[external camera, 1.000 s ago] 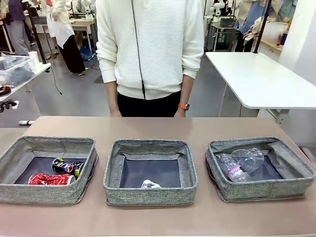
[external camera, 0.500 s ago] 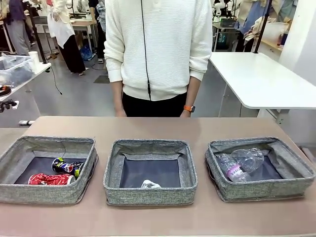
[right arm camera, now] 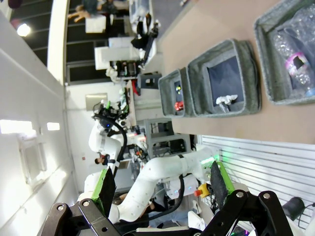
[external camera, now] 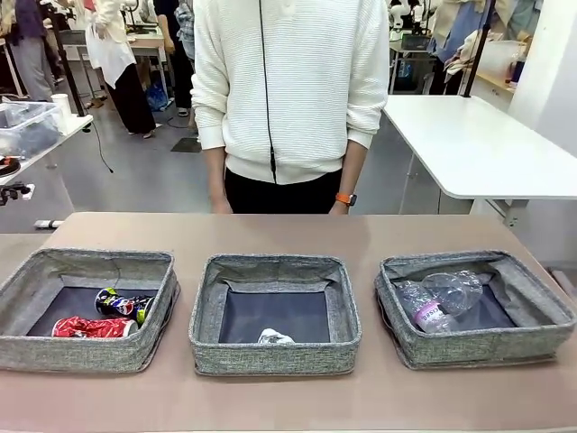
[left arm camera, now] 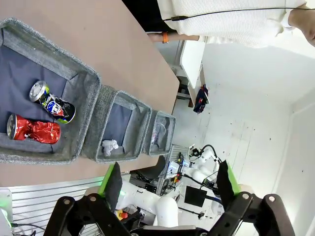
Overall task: Sort the waste into the appropriate baskets.
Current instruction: Place the picked waste into the Fabric basket indicated by the person.
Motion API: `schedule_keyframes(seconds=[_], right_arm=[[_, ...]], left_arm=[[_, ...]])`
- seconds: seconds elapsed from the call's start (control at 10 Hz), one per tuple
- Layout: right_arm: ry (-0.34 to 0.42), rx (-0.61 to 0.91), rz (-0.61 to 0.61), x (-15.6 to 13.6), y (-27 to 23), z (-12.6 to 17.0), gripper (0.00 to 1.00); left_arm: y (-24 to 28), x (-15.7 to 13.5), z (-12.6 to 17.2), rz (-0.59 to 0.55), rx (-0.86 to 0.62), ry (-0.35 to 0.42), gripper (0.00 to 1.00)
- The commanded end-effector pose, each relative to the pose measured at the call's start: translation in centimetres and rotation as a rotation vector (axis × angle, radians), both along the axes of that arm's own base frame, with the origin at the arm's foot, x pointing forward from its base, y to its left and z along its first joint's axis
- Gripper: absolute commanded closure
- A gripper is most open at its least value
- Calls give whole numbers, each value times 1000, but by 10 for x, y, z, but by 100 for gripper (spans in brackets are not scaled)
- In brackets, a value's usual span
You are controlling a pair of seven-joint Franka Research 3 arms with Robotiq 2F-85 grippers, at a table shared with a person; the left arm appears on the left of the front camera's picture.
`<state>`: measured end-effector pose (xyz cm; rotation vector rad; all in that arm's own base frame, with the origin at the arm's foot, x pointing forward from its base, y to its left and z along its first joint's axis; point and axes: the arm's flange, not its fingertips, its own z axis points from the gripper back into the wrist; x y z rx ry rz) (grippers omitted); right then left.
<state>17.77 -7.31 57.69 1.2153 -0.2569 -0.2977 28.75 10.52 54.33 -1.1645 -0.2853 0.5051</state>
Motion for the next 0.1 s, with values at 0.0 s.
schedule_keyframes(seconds=[0.0], right_arm=[[-30, 12, 9, 2, 1, 3, 0]], left_arm=[[0, 1, 2, 5, -9, -15, 0]])
